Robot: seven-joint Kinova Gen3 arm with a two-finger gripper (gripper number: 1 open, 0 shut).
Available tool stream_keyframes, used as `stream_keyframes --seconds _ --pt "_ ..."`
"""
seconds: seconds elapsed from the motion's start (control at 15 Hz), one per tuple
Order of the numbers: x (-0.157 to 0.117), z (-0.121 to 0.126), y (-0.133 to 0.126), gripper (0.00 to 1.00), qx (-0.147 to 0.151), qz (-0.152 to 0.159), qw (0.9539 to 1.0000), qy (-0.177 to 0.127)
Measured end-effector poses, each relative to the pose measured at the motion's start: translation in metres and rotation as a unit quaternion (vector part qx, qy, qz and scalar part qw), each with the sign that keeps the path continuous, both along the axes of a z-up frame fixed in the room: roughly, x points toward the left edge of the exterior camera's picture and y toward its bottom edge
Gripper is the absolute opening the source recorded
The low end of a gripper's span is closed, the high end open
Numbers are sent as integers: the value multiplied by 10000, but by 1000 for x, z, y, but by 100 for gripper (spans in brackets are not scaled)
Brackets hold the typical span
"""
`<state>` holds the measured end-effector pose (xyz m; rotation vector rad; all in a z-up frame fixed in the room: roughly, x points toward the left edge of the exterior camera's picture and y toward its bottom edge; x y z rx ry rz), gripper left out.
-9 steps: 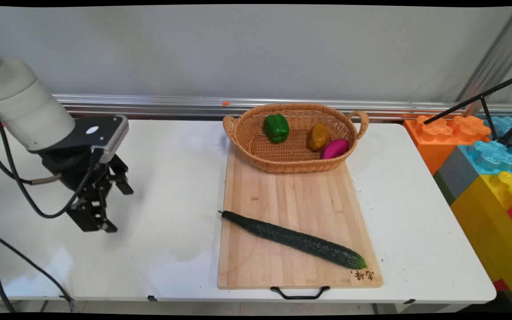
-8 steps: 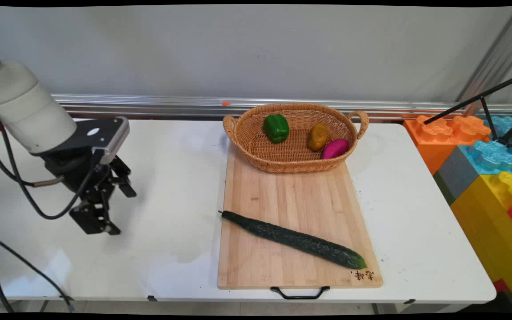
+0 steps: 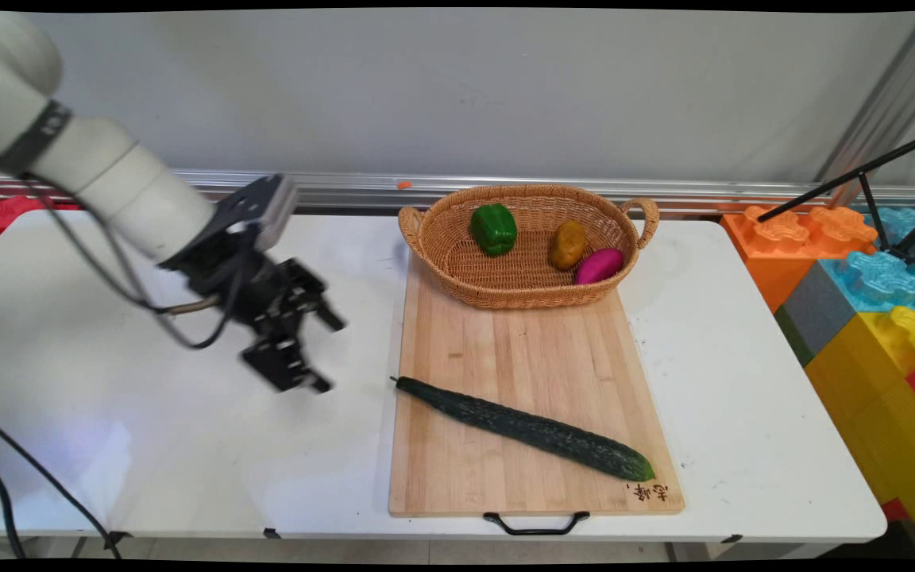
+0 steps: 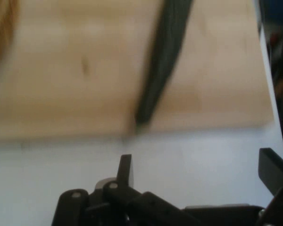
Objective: Pick up the cucumber from the cutting board
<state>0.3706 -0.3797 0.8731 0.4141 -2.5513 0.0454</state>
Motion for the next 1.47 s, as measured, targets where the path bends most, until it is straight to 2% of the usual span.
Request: stream_keyframes --seconds 0.2,0.33,0.53,0.8,1.07,1.47 --pt "-24 -3 -18 100 -174 -138 9992 329" --pt "-42 -8 -28 100 -229 -338 9984 402" --pt "-75 -26 -42 100 -214 -852 9955 360" --pt "-105 -60 -55 100 -185 -1306 9909 250" --pt "-126 -89 -65 100 -186 -1513 9881 203" --pt "-142 -108 -73 100 -221 -1666 9857 90"
